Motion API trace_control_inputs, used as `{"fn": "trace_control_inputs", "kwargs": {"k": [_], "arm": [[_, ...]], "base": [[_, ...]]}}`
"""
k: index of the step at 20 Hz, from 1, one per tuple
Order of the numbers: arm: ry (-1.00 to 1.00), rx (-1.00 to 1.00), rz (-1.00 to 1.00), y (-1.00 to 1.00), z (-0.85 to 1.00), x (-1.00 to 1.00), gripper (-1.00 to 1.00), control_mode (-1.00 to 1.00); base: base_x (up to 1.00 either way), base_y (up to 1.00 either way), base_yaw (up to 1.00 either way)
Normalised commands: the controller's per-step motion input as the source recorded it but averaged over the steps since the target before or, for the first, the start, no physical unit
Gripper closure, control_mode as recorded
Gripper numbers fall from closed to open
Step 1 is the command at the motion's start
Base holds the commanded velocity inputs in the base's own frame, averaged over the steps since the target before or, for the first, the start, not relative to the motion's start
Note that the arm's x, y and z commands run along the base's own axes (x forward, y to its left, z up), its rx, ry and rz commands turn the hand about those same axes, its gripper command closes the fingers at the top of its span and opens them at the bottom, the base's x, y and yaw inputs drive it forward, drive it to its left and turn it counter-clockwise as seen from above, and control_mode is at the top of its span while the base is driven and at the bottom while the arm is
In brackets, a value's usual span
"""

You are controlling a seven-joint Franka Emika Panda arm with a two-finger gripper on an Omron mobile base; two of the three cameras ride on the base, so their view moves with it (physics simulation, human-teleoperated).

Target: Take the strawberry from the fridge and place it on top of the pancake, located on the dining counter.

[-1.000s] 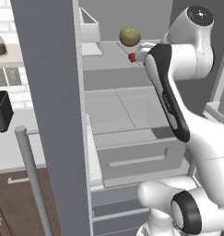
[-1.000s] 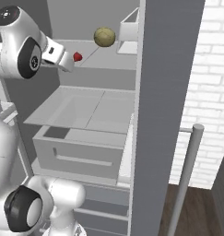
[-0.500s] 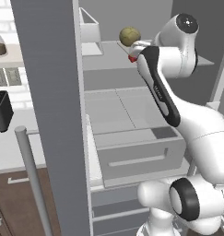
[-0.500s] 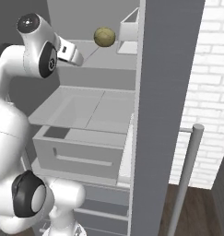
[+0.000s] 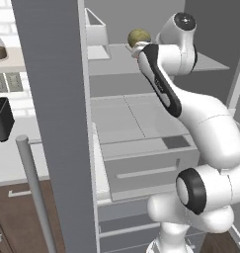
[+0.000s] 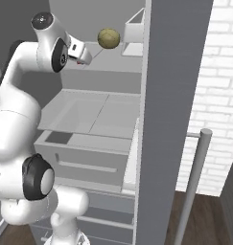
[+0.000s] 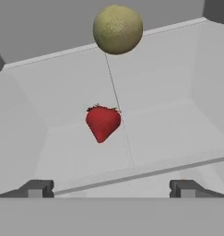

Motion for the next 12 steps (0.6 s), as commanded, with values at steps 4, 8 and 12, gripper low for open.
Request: {"fn": "trace_control_inputs", "kwargs": {"k": [4,8,12], "arm": [[0.03,-0.04,0.00,0.07,0.00,0.41,-1.00,-1.00],[0.00,-0.06,0.01,0.02,-0.11,0.22,-1.00,-1.00],[0.00,-0.07,0.00,0.00,-0.21,0.23,-1.00,-1.00]], "base": [[0.00,0.00,0.00],[0.00,0.00,0.00],[0.00,0.00,0.00]]}}
